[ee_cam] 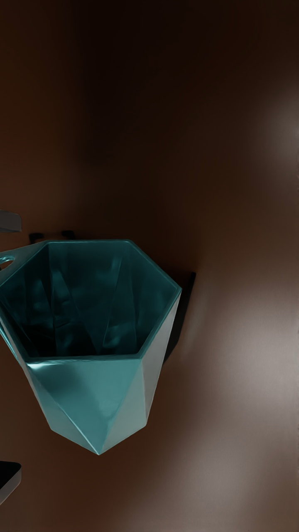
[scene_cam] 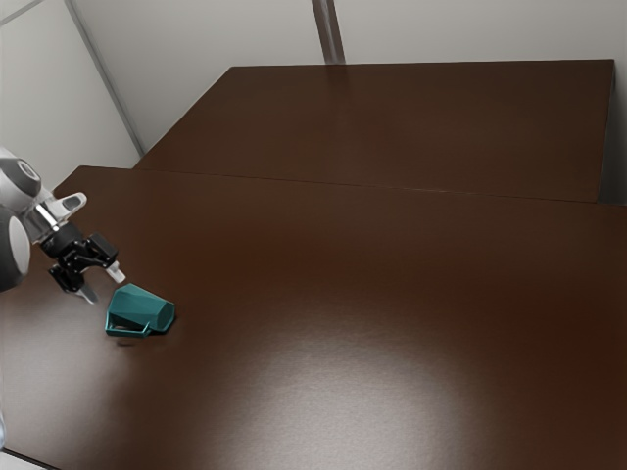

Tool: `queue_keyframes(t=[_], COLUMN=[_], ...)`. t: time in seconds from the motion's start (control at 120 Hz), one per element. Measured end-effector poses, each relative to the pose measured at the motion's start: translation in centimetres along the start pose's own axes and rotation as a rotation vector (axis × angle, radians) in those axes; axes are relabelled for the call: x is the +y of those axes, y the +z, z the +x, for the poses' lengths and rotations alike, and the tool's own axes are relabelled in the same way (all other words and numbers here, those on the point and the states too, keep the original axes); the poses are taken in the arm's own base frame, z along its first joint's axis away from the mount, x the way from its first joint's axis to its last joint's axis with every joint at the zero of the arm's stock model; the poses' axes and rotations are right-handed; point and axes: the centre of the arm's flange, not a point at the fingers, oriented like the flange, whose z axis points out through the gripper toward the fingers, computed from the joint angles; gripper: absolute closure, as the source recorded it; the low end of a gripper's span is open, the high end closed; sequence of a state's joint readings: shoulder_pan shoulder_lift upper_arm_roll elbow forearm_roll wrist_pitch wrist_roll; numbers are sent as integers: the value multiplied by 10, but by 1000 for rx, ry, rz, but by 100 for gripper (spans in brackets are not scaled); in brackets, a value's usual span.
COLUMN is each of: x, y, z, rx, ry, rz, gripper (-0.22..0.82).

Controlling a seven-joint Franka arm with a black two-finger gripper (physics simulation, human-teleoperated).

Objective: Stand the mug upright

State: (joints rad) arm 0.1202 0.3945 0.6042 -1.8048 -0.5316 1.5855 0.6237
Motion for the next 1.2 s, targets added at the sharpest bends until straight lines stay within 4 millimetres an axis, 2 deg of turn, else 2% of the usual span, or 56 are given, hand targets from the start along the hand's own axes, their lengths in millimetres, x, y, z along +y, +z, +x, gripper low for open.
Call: queue_keyframes(t=[0.433, 0.667, 1.2], x=[-18, -25, -35], y=[19, 37, 45], z=[6, 4, -13], rx=[114, 184, 218], ry=[106, 151, 213], rz=[-133, -210, -322], gripper=[0, 0, 0])
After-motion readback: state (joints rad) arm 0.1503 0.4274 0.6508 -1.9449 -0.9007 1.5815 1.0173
